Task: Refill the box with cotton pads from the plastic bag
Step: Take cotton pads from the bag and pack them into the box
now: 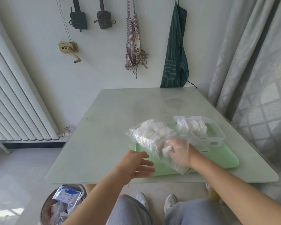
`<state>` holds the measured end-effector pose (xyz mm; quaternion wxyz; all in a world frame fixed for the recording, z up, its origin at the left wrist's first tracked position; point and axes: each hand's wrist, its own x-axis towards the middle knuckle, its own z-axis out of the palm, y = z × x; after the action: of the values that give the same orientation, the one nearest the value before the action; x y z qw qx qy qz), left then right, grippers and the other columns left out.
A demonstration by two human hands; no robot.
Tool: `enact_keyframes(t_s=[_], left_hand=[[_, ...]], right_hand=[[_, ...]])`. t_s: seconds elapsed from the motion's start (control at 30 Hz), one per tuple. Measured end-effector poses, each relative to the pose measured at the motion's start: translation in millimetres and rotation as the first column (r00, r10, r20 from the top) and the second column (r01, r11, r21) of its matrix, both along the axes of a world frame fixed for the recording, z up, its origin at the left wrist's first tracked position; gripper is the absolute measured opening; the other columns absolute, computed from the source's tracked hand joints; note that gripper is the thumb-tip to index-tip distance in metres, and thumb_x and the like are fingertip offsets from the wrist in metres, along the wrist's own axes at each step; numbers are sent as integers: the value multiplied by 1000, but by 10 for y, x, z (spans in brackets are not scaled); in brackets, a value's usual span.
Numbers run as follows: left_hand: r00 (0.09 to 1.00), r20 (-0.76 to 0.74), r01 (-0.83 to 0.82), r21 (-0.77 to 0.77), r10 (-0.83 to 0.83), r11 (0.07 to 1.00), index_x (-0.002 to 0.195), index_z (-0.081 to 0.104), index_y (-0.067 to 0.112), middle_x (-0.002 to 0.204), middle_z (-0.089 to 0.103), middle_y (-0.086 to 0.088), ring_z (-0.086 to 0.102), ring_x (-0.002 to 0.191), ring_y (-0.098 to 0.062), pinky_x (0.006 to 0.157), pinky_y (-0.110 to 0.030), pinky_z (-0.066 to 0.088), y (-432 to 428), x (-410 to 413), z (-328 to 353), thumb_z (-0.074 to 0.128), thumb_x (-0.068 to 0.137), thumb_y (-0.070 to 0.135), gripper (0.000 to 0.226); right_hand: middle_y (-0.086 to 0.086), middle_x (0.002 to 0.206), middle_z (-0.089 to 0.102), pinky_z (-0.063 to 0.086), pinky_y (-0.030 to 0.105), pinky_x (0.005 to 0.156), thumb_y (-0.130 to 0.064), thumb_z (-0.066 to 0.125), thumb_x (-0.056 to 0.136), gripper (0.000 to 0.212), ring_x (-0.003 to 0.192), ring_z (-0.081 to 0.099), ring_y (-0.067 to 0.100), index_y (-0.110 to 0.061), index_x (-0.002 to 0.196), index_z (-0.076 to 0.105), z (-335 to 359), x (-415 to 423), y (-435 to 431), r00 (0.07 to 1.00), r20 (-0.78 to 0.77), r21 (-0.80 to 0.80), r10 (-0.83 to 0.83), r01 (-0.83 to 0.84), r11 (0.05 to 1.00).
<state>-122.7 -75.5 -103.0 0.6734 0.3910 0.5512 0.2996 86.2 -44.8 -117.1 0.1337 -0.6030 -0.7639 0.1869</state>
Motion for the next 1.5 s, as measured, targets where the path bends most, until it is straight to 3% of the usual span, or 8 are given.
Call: enact_keyframes(t_s=[0.13, 0.23, 0.63, 0.83, 1.03, 1.2, 1.33, 1.5], left_hand=[[984, 162, -60, -74, 72, 995, 105, 51, -1, 120, 59, -29, 70, 89, -40, 73, -46, 60, 22, 121, -2, 50, 97, 8, 11], [972, 220, -63, -84, 81, 994, 103, 52, -1, 124, 57, -30, 69, 85, -40, 71, -46, 60, 59, 188, -29, 50, 97, 7, 11], [954, 281, -75, -123, 107, 990, 103, 56, -1, 107, 67, -26, 70, 81, -38, 63, -38, 60, 125, 159, -69, 52, 92, 8, 14], [960, 270, -52, -107, 79, 993, 102, 60, -2, 104, 67, -23, 71, 74, -34, 64, -38, 60, 149, 153, -67, 54, 92, 9, 16], [964, 259, -33, -113, 61, 993, 101, 62, 0, 100, 68, -20, 72, 75, -33, 66, -39, 59, 166, 98, -89, 56, 89, 10, 16], [956, 280, -47, -141, 86, 989, 102, 60, 0, 106, 65, -23, 72, 76, -36, 67, -41, 59, 162, 94, -133, 56, 89, 10, 17], [953, 287, -55, -153, 98, 987, 102, 59, 0, 102, 67, -23, 72, 74, -35, 66, -40, 59, 173, 100, -151, 56, 89, 10, 17], [951, 290, -60, -153, 103, 986, 99, 56, 1, 95, 70, -22, 72, 79, -36, 67, -40, 60, 181, 90, -156, 54, 91, 10, 12]], right_hand=[[-10, 83, 53, 50, 38, 79, -11, 49, 84, 35, 79, 55, 21, -42, 70, 55, 27, 26, 12, 991, -70, -98, 118, -125, 987], [3, 101, 64, 52, 31, 81, -7, 58, 83, 24, 93, 63, 21, -25, 98, 59, -2, 11, 10, 988, -130, -44, 83, -89, 995], [-11, 95, 69, 48, 14, 85, 12, 48, 82, 41, 93, 65, 4, -20, 89, 72, -35, -39, 15, 901, -405, 123, 157, -117, 986], [-7, 102, 55, 41, 19, 78, -8, 51, 79, 28, 93, 57, 12, -24, 96, 64, -9, -104, 75, 966, -210, 250, 153, -98, 963], [-13, 141, 45, 32, 26, 102, -24, 76, 69, 71, 123, 34, 16, -27, 136, 53, -26, -57, 203, 968, 159, 255, 194, -230, 939], [-7, 135, 54, 47, 35, 84, -24, 80, 60, 89, 110, 44, 21, -29, 142, 46, -6, -79, 248, 936, 284, 298, 207, -292, 909], [-5, 117, 58, 53, 35, 74, -26, 83, 50, 66, 101, 39, 14, -26, 114, 68, -78, -62, 314, 941, 259, 363, 220, -306, 880], [-3, 121, 59, 40, 29, 89, -15, 83, 64, 58, 110, 47, 15, -8, 118, 66, -31, -41, 341, 974, 129, 364, 188, -223, 904]])
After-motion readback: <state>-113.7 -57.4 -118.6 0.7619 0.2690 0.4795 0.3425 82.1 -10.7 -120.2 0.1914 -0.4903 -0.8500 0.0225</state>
